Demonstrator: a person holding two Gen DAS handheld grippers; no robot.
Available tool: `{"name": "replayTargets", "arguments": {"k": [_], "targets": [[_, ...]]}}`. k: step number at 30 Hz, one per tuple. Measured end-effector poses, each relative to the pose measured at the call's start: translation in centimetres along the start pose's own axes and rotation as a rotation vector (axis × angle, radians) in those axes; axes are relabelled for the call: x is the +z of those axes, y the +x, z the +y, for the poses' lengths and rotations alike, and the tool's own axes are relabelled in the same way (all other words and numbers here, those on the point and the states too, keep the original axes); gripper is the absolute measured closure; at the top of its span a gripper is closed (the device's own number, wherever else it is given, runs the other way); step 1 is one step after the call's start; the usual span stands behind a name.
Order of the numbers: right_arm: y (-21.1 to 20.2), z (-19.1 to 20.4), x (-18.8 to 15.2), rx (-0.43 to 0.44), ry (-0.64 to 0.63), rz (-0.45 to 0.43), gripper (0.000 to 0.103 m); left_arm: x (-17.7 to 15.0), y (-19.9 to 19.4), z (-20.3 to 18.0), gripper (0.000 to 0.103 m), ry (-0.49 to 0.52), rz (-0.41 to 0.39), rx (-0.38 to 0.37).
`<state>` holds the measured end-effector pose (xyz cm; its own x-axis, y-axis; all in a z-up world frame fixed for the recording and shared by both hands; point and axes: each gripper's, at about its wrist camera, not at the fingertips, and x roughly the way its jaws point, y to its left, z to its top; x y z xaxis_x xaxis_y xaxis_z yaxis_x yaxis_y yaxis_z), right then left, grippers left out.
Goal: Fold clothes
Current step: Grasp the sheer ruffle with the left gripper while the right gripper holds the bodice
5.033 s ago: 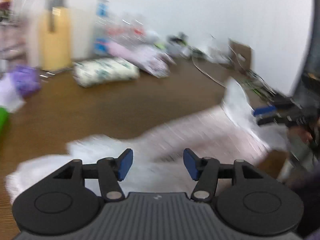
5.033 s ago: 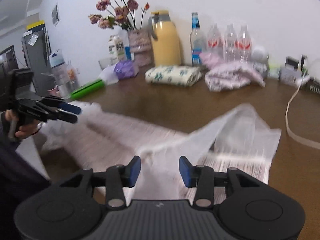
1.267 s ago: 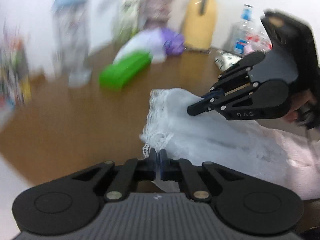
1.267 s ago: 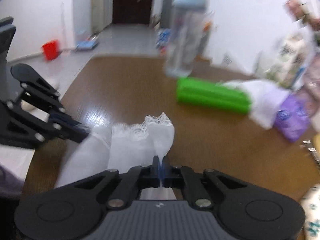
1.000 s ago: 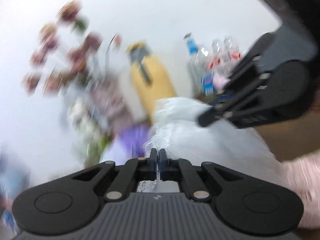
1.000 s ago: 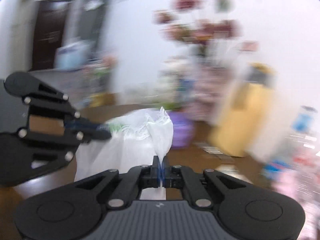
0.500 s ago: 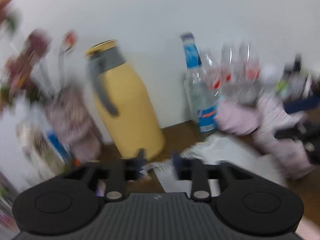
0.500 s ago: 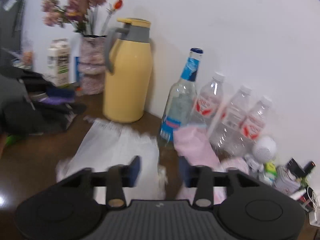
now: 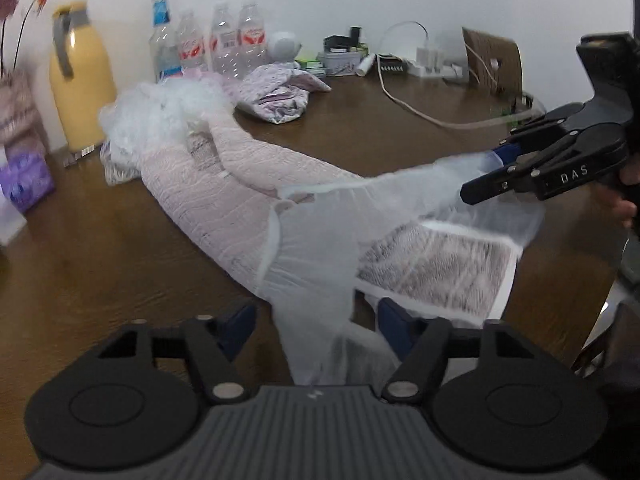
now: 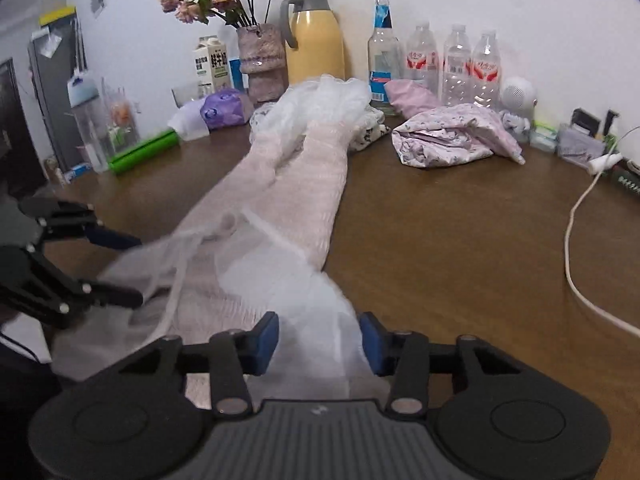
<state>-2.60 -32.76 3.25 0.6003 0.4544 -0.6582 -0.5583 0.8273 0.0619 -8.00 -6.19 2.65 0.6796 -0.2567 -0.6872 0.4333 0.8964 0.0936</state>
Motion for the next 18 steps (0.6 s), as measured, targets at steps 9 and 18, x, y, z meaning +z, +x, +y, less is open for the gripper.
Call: {"name": "replayTargets", "arguments": {"k": [9, 18], "targets": [[0.1, 1.8, -2.2, -0.028, 0.018, -0.022, 0.087, -1.9, -3.3, -5.3, 0.044, 0.228, -0.031, -0.113], [-3.0, 8.3, -4.5, 0.095, -0.046, 0.000, 0.092, -5.5, -5.6, 2.1, 0.098, 0.158, 0.076, -0.205]]}}
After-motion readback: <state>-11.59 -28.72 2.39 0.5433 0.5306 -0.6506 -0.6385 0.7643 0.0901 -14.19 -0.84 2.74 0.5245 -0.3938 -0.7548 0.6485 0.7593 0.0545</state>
